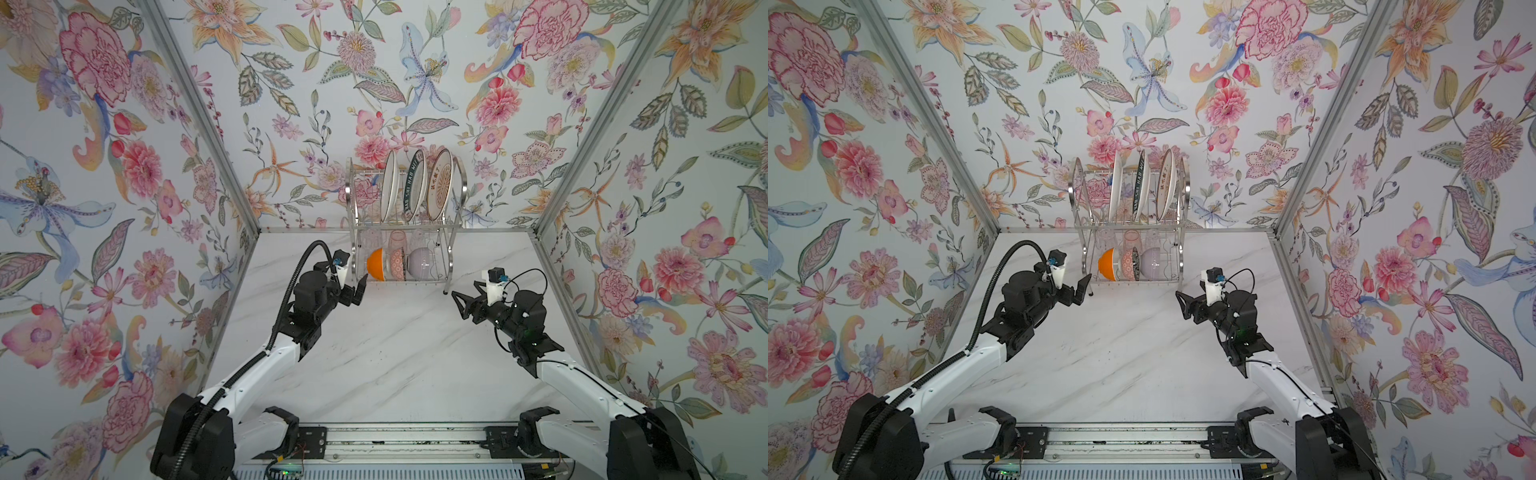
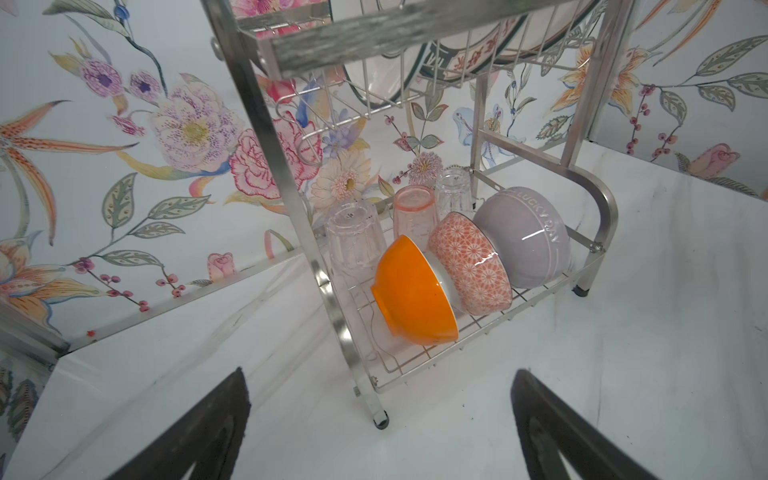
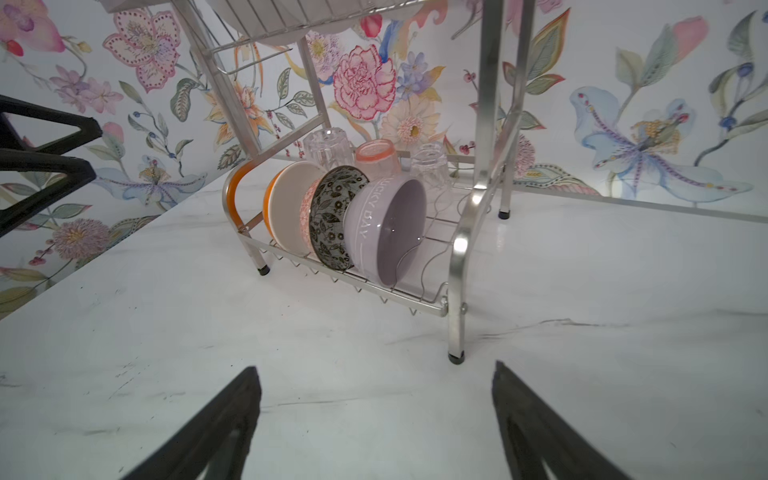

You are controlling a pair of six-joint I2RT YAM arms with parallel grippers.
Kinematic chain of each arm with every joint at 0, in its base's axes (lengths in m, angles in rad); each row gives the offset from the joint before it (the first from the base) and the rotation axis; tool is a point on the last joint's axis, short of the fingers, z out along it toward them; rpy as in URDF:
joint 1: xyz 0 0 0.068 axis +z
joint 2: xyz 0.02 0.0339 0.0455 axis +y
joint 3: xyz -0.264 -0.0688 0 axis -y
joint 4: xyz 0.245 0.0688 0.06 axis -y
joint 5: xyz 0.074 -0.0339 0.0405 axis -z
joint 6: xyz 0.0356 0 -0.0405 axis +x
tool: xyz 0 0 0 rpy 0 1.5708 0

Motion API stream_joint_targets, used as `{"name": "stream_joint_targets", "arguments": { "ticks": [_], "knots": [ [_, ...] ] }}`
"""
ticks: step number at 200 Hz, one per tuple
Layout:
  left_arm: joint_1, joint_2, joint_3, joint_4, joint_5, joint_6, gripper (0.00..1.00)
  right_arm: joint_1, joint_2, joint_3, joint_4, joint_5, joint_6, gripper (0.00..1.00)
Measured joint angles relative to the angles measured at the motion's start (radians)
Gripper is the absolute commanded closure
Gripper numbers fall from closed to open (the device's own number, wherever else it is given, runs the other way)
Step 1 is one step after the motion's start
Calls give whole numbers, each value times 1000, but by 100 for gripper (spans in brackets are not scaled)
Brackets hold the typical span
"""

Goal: Unload the mixed dishes from the dish rack
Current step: 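Reach the right gripper to the lavender bowl while the left gripper hovers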

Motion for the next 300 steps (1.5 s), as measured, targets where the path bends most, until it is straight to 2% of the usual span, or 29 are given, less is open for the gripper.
{"name": "stream_joint_targets", "arguments": {
  "ticks": [15,34,72,172,300],
  "knots": [
    [-7,10,0,1,18,-8,0,22,56,16,40,-7,5,22],
    [-15,11,-1,13,37,-17,1,43,126,32,103,-13,22,35],
    [-19,11,-29,48,71,-27,1,62,291,90,222,-26,75,40],
    [-19,11,-87,83,153,-30,1,70,637,274,423,-53,196,43],
    [-20,15,-92,85,175,-49,1,69,792,423,433,-104,208,41]
  ]
}}
